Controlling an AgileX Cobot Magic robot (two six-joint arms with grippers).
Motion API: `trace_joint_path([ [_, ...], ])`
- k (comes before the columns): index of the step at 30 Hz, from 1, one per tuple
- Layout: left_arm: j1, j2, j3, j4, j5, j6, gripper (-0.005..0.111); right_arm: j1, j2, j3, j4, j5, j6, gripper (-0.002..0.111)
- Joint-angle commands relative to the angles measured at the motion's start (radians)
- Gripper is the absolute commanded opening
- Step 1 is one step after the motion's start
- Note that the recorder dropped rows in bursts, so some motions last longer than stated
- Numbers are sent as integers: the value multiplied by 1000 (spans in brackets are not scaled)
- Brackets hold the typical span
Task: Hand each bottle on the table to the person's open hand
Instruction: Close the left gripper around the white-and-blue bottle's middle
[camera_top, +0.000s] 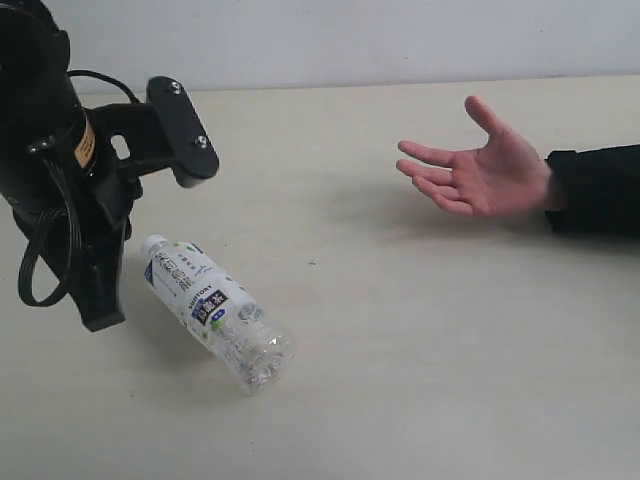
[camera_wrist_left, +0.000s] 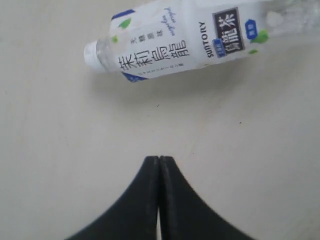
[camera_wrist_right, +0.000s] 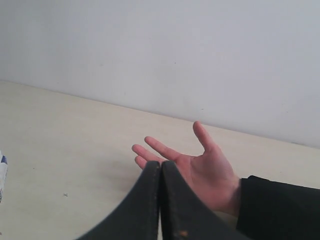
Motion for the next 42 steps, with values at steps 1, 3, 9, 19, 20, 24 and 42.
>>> trace_joint_path([
  [1, -3, 16, -9, 14, -50, 269, 0, 1, -7, 5, 0, -6, -7, 1],
  [3, -3, 20, -9, 16, -70, 404, 0, 1, -7, 5, 0, -6, -7, 1],
  [9, -3, 60, -7, -56, -113, 821, 0, 1, -7, 5, 0, -6, -7, 1],
  [19, -3, 155, -7, -54, -309, 830, 0, 1, -7, 5, 0, -6, -5, 1],
  [20, -3, 173, -7, -54, -325, 830, 0, 1, -7, 5, 0, -6, -5, 1],
  [24, -9, 190, -7, -28, -324, 832, 0, 1, -7, 5, 0, -6, -7, 1],
  [42, -17, 228, -7, -38, -272, 815, 72, 1, -7, 5, 0, -6, -7, 1],
])
